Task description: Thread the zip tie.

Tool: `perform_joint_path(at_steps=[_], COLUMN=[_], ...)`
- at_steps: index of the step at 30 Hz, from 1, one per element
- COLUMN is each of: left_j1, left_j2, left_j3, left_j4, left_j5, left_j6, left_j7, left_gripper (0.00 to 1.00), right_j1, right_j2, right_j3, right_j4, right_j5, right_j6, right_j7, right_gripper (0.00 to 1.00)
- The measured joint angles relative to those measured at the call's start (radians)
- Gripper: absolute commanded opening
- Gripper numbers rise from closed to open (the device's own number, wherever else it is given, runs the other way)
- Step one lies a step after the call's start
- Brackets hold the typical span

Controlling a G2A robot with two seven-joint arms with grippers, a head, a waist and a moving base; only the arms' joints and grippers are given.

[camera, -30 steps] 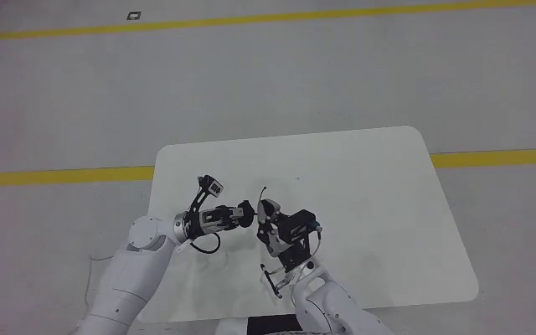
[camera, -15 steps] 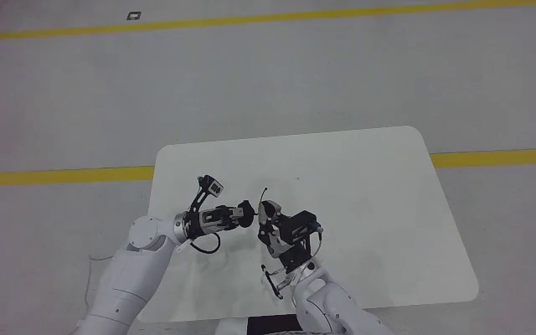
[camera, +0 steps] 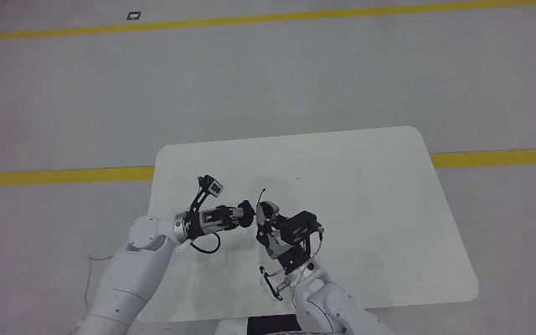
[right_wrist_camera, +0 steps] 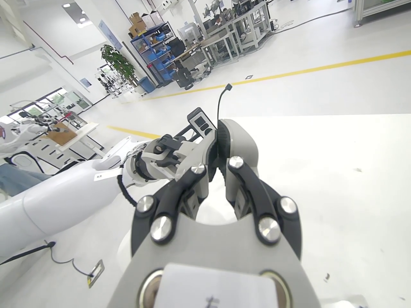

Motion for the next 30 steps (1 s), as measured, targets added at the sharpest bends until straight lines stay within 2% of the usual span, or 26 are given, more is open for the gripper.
perform_joint_path(at_steps=[30], left_j1=[0.0], left_j2=[0.0], left_j3=[0.0], left_j4=[0.0], left_j5=[0.0], left_j6=[0.0], left_j7=[0.0], left_gripper=[0.0], right_j1=[0.008], right_j2=[0.004], right_j3=[-0.005], right_j4=[-0.01], right_j5=[0.042], right_j6=[0.034], right_j7=[-0.025], right_gripper=[0.0])
